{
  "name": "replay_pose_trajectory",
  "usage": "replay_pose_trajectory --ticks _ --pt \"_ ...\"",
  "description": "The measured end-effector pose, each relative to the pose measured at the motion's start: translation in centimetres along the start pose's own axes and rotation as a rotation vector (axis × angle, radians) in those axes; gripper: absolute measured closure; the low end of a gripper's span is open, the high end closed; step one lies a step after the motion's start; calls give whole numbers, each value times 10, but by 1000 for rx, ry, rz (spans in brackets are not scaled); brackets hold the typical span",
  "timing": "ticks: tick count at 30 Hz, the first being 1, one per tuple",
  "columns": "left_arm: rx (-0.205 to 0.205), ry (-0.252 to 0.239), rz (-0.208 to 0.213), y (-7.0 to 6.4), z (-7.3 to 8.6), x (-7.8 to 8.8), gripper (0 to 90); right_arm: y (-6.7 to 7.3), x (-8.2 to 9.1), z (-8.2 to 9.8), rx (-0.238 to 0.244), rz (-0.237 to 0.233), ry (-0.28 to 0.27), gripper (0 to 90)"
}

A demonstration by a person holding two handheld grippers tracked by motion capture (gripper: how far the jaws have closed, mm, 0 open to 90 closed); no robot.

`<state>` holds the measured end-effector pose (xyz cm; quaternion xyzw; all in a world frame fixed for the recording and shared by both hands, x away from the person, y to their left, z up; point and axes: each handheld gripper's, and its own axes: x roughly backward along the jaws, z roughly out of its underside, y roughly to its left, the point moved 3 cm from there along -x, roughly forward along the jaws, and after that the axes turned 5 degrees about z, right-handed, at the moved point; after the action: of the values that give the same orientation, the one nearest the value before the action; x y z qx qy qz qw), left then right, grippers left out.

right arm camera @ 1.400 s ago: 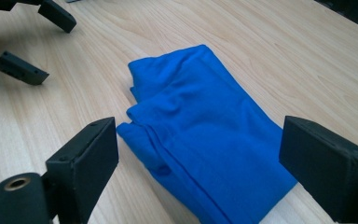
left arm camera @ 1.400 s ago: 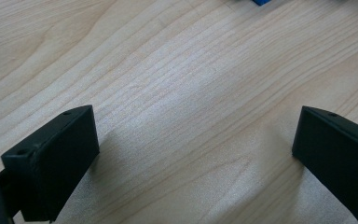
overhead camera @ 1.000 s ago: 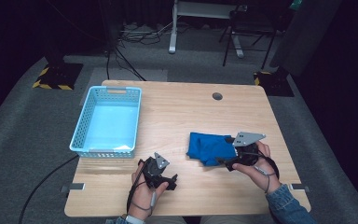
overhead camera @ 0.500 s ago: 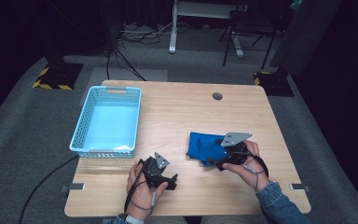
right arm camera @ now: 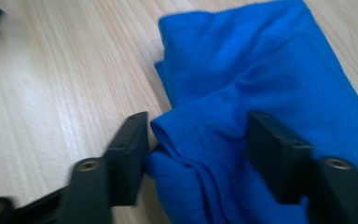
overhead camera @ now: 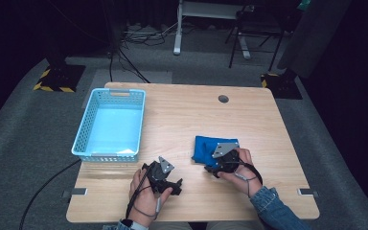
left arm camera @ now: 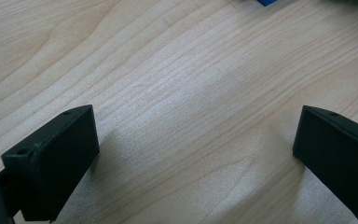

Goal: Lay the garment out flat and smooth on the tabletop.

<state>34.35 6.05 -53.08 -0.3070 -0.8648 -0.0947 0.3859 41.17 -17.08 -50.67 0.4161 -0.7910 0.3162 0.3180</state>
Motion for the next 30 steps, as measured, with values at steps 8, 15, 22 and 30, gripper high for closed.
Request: replay_pose_trajectory --ticks 8,15,22,30 --pt "-1 0 1 0 0 0 2 -1 9 -6 17 16 30 794" --pt "0 -1 1 0 0 0 2 -10 32 -9 -42 31 -51 827" --pt "-3 -1 4 1 -1 -1 3 -23 60 -7 -104 64 -138 827" --pt "-2 -1 3 1 -1 -1 2 -40 87 7 -186 108 -210 826"
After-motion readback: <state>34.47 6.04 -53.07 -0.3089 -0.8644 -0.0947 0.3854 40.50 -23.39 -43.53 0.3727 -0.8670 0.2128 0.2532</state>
